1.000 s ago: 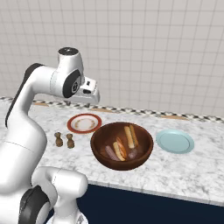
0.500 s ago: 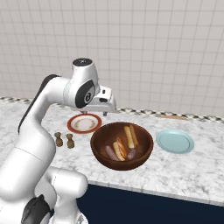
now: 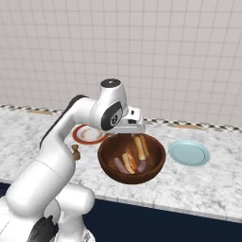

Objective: Place one bun and one sausage from the bowl on each plate.

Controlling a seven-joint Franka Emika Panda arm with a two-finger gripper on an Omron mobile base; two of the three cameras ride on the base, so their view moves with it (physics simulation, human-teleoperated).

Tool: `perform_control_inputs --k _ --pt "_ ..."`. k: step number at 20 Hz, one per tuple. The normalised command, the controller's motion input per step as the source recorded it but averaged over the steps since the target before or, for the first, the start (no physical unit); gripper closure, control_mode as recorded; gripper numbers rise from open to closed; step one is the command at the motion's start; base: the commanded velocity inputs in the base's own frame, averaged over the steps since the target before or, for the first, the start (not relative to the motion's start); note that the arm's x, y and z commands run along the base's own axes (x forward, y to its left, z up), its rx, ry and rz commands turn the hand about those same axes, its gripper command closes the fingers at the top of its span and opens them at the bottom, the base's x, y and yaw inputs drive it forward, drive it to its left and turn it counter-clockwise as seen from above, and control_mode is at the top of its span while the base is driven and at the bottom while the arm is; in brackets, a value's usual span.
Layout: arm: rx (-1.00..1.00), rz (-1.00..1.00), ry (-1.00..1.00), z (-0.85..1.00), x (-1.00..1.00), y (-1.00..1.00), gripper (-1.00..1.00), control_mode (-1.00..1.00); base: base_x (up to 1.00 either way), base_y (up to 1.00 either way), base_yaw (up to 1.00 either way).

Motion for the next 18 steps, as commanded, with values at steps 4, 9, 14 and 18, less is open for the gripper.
perform_control_inputs --k 4,9,14,18 --pt "0.0 -0.01 0.0 -0.62 0.07 -0.26 -1.0 -1.0 0.0 0.0 0.0" --pt "0.0 0.02 0.0 -0.3 0.19 -0.11 -1.0 -1.0 0.0 0.0 0.0" --pt "0.0 0.13 0.0 -0.5 0.36 -0.01 -1.0 -1.0 0.0 0.0 0.0" --pt "0.0 0.09 0.0 -0.34 0.41 -0.06 -1.0 -1.0 0.0 0.0 0.0"
